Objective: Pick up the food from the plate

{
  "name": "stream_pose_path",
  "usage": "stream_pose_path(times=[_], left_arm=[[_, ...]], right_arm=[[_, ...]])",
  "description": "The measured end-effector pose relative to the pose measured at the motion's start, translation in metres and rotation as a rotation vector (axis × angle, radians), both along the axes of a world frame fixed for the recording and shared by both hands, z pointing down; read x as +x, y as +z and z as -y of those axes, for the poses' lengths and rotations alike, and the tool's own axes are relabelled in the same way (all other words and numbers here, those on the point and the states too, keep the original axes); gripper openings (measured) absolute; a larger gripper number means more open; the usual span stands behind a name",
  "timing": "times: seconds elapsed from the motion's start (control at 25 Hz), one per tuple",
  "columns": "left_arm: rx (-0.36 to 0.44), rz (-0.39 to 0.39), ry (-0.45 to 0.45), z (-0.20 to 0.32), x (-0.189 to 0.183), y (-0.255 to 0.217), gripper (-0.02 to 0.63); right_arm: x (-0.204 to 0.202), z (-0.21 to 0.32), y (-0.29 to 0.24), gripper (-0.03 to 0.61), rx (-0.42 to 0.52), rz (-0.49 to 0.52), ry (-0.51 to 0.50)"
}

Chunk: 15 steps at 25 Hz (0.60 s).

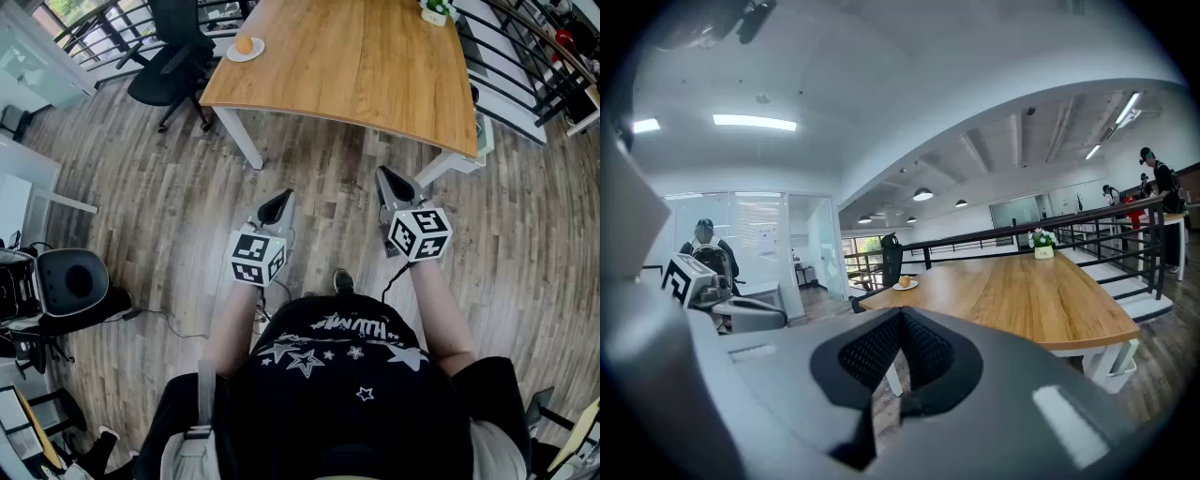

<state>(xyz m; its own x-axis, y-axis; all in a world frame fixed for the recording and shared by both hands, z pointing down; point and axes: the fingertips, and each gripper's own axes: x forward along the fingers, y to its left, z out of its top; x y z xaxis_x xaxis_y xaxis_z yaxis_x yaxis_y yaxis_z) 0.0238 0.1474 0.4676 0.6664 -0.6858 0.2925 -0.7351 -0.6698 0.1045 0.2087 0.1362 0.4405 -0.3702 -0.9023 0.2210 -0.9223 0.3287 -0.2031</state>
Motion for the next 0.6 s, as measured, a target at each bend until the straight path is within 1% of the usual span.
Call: stream_pose_path(times=[0.16, 0.4, 0.6], left_arm=[[-0.020, -0.008, -0.010, -0.009, -0.005, 0.001, 0.002], [-0.028, -0.023, -0.013, -0.016, -0.010, 0.006, 0.002], [-0.067, -0.035, -0.018, -0.029, -0.023, 0.018, 0.002]], right_arm=[[-0.005, -0.010, -0.003, 0.000, 0.000, -0.006, -0.009], [-0.009, -0.019, -0.001, 0.000, -0.007, -0.018, -0.013], [-0.021, -0.027, 0.004, 0.000, -0.028, -0.030, -0.008]])
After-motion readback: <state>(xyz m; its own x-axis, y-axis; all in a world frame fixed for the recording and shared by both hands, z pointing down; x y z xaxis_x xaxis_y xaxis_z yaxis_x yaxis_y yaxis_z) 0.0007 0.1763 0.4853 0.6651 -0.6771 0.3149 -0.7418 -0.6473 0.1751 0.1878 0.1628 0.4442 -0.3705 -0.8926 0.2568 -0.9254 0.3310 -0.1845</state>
